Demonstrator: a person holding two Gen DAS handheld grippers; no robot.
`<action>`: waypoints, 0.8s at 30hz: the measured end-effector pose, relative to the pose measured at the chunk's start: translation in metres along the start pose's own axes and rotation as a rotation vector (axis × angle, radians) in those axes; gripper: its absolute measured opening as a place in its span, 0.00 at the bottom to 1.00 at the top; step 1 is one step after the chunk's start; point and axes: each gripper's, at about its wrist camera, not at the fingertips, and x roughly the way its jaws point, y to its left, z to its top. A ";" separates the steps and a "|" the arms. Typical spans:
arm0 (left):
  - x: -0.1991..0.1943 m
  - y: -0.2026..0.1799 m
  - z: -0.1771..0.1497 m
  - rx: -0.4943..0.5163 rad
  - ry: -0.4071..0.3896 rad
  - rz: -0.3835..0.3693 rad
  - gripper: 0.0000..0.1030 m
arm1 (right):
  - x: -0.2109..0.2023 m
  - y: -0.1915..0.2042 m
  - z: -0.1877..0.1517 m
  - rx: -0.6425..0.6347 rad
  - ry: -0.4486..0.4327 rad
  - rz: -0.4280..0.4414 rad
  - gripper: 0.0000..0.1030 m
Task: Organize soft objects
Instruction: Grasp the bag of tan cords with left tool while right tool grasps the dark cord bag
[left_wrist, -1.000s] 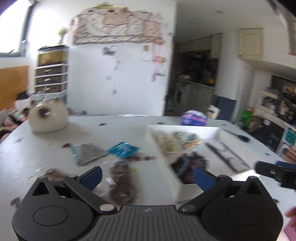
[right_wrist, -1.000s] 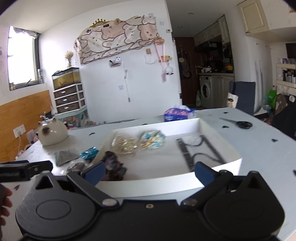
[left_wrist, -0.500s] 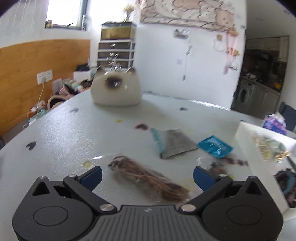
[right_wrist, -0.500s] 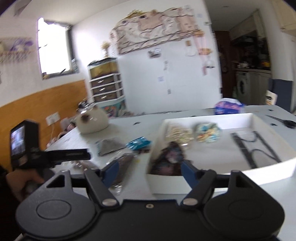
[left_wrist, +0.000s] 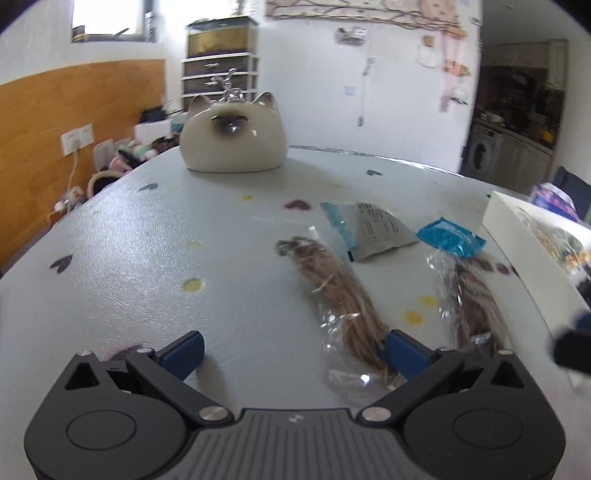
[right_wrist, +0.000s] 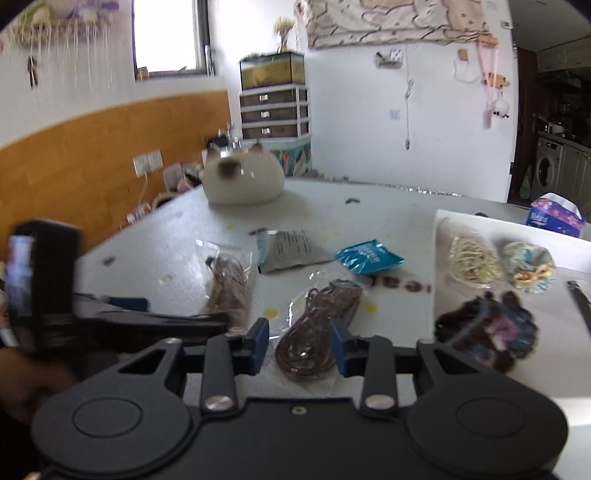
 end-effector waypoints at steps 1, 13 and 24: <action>-0.002 0.004 -0.002 0.017 -0.003 -0.012 1.00 | 0.007 0.002 0.001 -0.007 0.013 -0.010 0.34; -0.018 0.031 0.009 0.102 -0.018 -0.052 1.00 | 0.034 0.025 -0.020 -0.127 0.122 -0.107 0.25; -0.013 -0.004 0.035 0.089 -0.056 -0.219 0.54 | 0.019 0.014 -0.030 -0.071 0.132 -0.057 0.25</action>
